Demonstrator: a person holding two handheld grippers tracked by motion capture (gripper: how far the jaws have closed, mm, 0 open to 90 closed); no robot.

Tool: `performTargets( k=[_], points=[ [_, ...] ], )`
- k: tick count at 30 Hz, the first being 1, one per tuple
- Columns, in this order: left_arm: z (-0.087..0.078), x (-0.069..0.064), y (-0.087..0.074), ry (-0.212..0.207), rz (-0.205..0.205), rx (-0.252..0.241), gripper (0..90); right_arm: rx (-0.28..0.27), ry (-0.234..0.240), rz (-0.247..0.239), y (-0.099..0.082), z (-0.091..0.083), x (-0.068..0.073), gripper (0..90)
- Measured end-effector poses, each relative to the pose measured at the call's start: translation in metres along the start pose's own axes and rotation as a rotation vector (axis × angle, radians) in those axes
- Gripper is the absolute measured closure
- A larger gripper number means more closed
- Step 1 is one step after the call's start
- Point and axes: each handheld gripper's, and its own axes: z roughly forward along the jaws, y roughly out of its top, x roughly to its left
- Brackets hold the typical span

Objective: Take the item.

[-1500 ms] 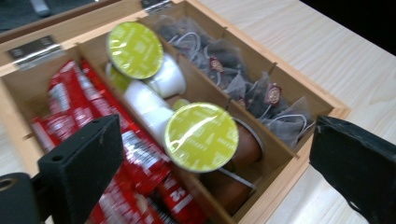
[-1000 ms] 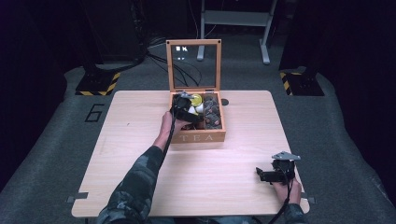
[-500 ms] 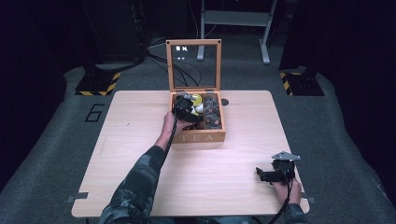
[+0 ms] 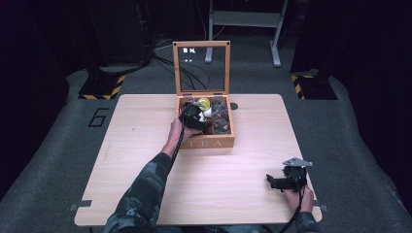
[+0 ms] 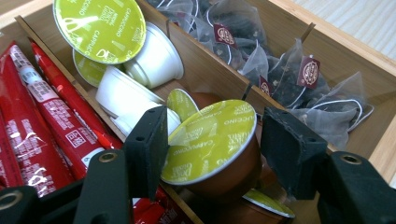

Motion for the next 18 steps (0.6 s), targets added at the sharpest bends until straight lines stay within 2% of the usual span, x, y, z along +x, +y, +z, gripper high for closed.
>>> performTargets(
  k=[9, 14, 18],
  points=[
    [0.0021, -0.0058, 0.0017, 0.030, 0.013, 0.023, 42.7, 0.000, 0.000, 0.000, 0.0000, 0.0000, 0.0000, 0.8],
    [0.0017, -0.0065, 0.0014, 0.038, 0.019, 0.019, 44.3, 0.000, 0.000, 0.000, 0.0000, 0.0000, 0.0000, 0.8],
    [0.0017, -0.0090, 0.0026, 0.047, 0.042, 0.023, 46.3, 0.000, 0.000, 0.000, 0.0000, 0.0000, 0.0000, 0.9]
  ],
)
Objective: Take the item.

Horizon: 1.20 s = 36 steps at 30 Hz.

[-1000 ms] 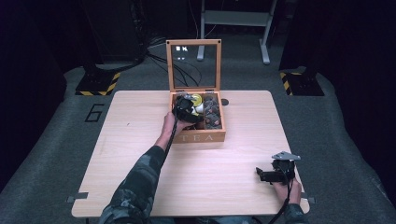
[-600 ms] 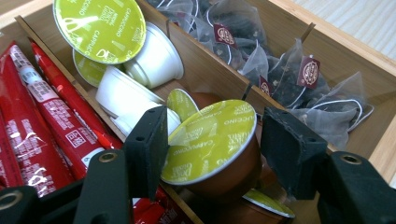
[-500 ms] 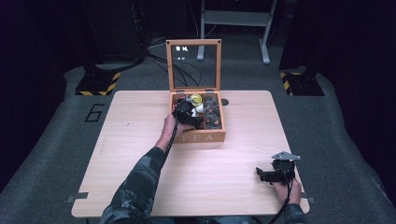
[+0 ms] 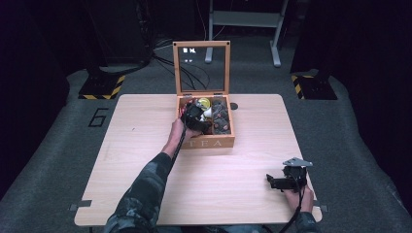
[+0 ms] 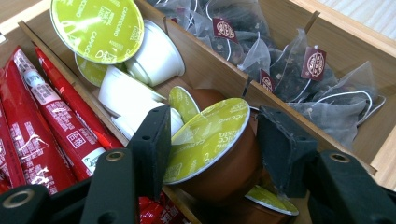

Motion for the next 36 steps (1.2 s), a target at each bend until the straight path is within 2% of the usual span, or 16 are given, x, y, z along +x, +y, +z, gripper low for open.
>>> performTargets(
  k=[8, 19, 36],
  points=[
    [-0.002, -0.001, 0.001, -0.003, 0.011, -0.009, 49.2, 0.000, 0.000, 0.000, 0.000, 0.000, 0.000, 0.9],
    [-0.008, 0.001, 0.002, -0.019, 0.006, -0.025, 51.8, 0.001, 0.000, 0.000, 0.000, 0.000, 0.000, 0.9],
    [-0.017, 0.003, 0.003, -0.020, 0.010, -0.052, 55.5, -0.001, -0.002, 0.006, 0.000, 0.000, 0.000, 1.4]
  ],
)
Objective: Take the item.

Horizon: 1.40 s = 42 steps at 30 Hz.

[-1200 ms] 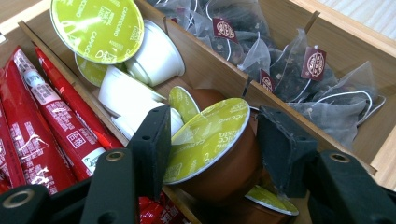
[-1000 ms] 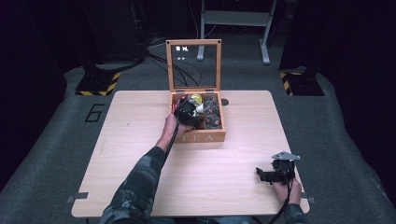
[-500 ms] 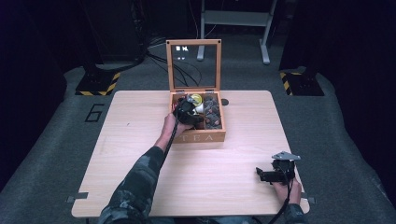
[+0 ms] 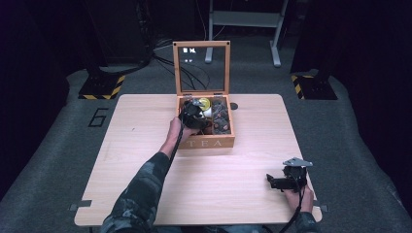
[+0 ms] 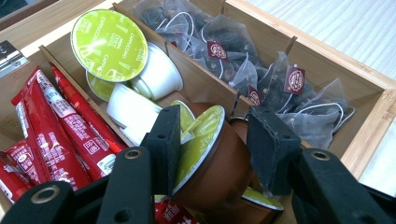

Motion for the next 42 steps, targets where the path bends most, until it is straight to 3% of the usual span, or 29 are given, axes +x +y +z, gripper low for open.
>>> performTargets(
  k=[14, 26, 42],
  points=[
    [-0.008, 0.002, 0.002, -0.006, 0.002, -0.026, 57.4, 0.000, 0.000, -0.004, 0.000, 0.000, 0.000, 1.4],
    [-0.021, 0.007, 0.002, -0.013, -0.023, -0.052, 58.2, -0.001, 0.000, -0.007, 0.000, 0.000, -0.001, 1.4],
    [-0.055, 0.016, -0.009, 0.005, -0.054, -0.100, 58.9, -0.001, 0.000, -0.007, 0.000, 0.000, -0.001, 1.4]
  ],
)
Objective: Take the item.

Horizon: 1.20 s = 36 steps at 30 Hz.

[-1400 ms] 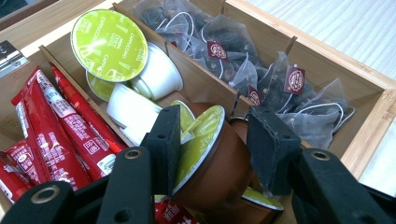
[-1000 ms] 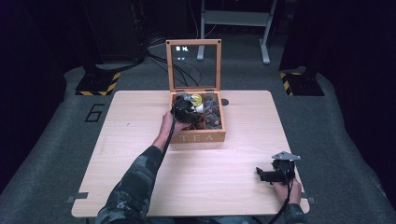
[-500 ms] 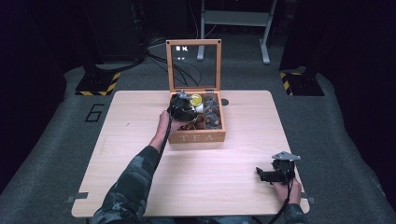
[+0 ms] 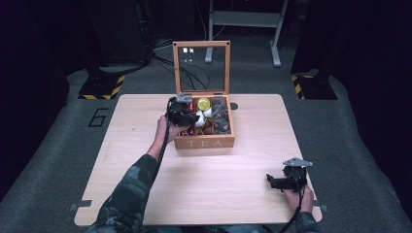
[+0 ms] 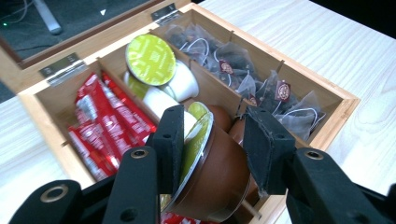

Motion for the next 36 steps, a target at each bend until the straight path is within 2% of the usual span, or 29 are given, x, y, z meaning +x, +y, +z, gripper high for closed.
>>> performTargets(
  k=[10, 15, 16, 19, 25, 36],
  points=[
    [-0.025, 0.011, -0.011, 0.017, -0.029, -0.031, 59.3, 0.002, 0.000, 0.002, 0.000, 0.000, 0.000, 1.4],
    [-0.036, 0.017, -0.021, 0.034, -0.063, -0.050, 59.5, 0.001, 0.000, 0.008, 0.000, 0.000, 0.001, 1.4],
    [-0.039, 0.020, -0.023, 0.041, -0.054, -0.045, 59.5, 0.004, 0.000, 0.008, 0.000, 0.000, 0.001, 1.4],
    [-0.045, 0.024, -0.030, 0.049, -0.074, -0.055, 59.6, 0.001, 0.000, 0.001, 0.000, 0.000, 0.000, 1.4],
    [-0.060, 0.033, -0.042, 0.067, -0.082, -0.046, 59.8, 0.001, 0.000, 0.000, 0.000, 0.000, 0.000, 1.4],
    [-0.080, 0.047, -0.070, 0.097, -0.129, -0.049, 60.0, 0.000, 0.000, 0.001, 0.000, 0.000, 0.000, 1.4]
  ],
)
